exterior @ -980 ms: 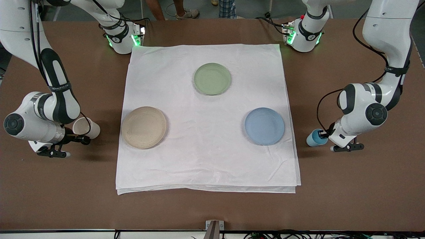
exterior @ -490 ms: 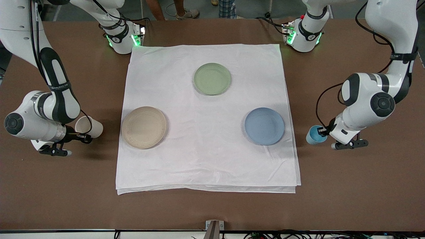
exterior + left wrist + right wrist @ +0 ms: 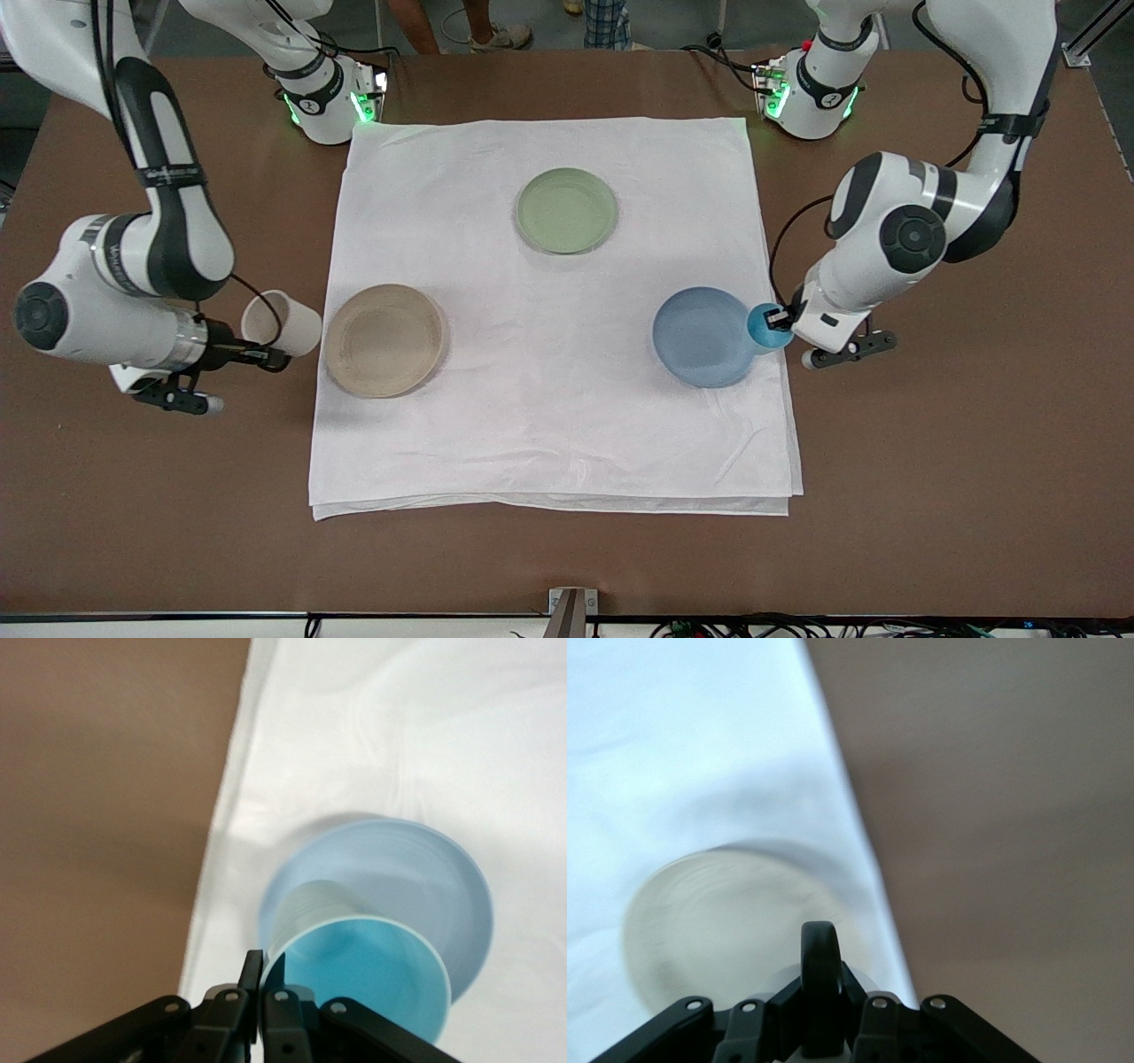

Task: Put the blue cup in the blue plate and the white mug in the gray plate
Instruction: 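Carry the cup onto the blue plate while the right gripper carries the mug, then open both grippers, releasing the cup and the white mug onto the plates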

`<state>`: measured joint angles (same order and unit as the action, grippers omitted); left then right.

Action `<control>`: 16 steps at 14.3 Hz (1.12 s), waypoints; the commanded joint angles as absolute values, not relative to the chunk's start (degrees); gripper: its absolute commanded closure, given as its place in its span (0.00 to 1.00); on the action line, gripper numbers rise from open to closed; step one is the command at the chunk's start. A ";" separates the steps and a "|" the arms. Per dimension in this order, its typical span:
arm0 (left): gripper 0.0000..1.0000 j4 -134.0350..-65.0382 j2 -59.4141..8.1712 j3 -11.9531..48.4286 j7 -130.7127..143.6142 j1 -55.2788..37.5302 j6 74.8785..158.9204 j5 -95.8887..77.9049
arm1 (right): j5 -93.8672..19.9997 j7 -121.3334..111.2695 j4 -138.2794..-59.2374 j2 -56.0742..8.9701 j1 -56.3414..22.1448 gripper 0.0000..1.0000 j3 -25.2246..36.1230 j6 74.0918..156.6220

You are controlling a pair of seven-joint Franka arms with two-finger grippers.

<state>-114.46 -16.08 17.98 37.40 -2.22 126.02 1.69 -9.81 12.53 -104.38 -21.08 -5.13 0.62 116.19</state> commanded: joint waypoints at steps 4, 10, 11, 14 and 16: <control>0.97 -116.89 -20.74 18.02 47.28 -7.21 133.40 1.67 | 1.12 27.05 -111.44 -21.09 -13.08 1.00 -2.02 124.35; 0.14 -116.37 -20.32 17.84 47.20 -6.24 134.66 1.76 | 7.37 27.25 -113.12 -24.96 -13.80 0.18 -2.02 131.57; 0.00 -115.24 -18.30 17.58 47.02 -6.07 133.26 1.76 | 7.38 27.25 -112.94 -24.87 -13.71 0.00 -2.02 131.31; 0.00 -106.91 -14.68 17.31 45.97 -3.71 122.38 4.20 | 6.95 27.42 -110.49 -24.17 -13.18 0.00 -2.02 129.47; 0.00 -99.71 -13.89 17.23 43.96 -3.34 113.69 8.42 | 6.59 26.90 -106.72 -23.12 -13.01 0.00 -2.02 125.01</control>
